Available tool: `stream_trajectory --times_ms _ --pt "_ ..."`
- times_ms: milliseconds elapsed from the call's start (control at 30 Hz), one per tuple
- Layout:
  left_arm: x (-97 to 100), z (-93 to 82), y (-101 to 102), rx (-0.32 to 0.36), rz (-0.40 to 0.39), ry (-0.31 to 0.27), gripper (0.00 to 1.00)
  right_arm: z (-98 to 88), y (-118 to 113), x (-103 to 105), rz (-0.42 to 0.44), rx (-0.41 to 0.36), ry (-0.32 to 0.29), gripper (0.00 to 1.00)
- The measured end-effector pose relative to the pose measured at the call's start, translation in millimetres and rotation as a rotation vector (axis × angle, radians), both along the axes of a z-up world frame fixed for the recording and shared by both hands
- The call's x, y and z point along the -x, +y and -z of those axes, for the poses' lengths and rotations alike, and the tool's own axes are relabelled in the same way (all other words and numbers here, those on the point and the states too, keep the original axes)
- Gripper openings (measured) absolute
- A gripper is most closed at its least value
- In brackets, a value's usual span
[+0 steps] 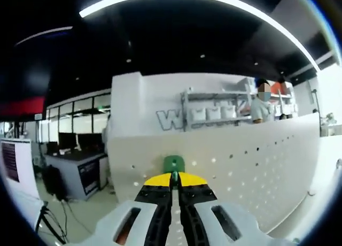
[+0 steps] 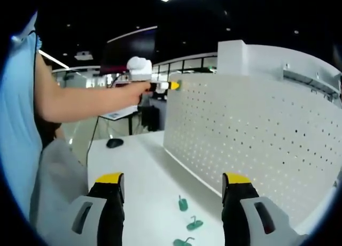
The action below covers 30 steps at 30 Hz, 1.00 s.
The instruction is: Insert the hook assembly into the mounting plate slot until the hook locks in place.
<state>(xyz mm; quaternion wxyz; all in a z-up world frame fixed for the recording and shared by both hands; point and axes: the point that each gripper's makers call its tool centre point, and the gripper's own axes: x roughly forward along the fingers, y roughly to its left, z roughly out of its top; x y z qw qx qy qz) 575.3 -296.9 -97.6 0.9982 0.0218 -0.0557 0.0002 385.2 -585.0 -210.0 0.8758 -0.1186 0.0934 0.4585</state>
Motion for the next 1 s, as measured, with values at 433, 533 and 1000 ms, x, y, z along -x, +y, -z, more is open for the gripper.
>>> stream_trajectory --times_ms 433,533,1000 --pt "-2.6 -2.7 -0.8 0.000 -0.006 -0.032 0.03 1.6 -2.0 -0.6 0.001 0.002 0.004 0.75" --pt "-2.6 -2.0 -0.6 -0.006 -0.008 -0.034 0.03 1.9 -1.9 -0.8 -0.001 0.004 0.004 0.74" --pt "-4.8 4.0 -0.2 -0.013 -0.010 -0.023 0.03 2.3 -2.0 0.6 -0.001 0.013 0.007 0.74"
